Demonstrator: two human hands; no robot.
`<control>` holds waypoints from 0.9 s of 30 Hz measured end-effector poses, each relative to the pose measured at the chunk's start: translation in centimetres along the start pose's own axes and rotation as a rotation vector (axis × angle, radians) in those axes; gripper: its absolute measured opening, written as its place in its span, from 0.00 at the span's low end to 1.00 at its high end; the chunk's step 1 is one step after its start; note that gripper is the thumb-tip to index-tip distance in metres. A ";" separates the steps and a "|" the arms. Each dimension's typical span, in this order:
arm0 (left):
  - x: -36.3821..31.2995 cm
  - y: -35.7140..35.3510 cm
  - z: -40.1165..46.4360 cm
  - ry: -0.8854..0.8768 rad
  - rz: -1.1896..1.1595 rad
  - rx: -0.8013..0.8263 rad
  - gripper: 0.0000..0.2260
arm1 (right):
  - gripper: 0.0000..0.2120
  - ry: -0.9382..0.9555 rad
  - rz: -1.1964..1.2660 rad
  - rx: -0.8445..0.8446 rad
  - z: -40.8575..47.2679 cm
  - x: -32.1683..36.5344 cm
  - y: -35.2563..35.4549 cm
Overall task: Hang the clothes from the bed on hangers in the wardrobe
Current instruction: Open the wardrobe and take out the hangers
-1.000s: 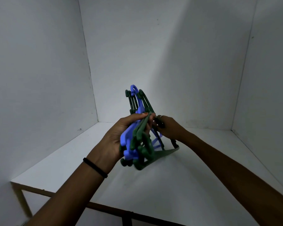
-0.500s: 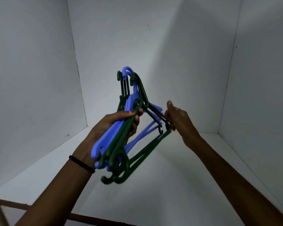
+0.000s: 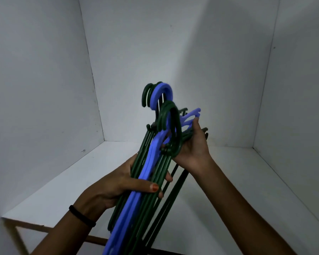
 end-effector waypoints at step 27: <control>7.4 -1.6 -15.8 0.227 -0.187 0.293 0.11 | 0.13 0.165 -0.148 -0.371 -14.2 -11.7 -6.3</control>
Point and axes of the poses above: each hand's wrist, its own z-axis towards the middle knuckle, its own y-axis out of the back of the hand, x = y × z, the point moved 3 cm from there along z, towards the middle knuckle, and after that the axes turned 6 degrees about y, right-handed, at the moved point
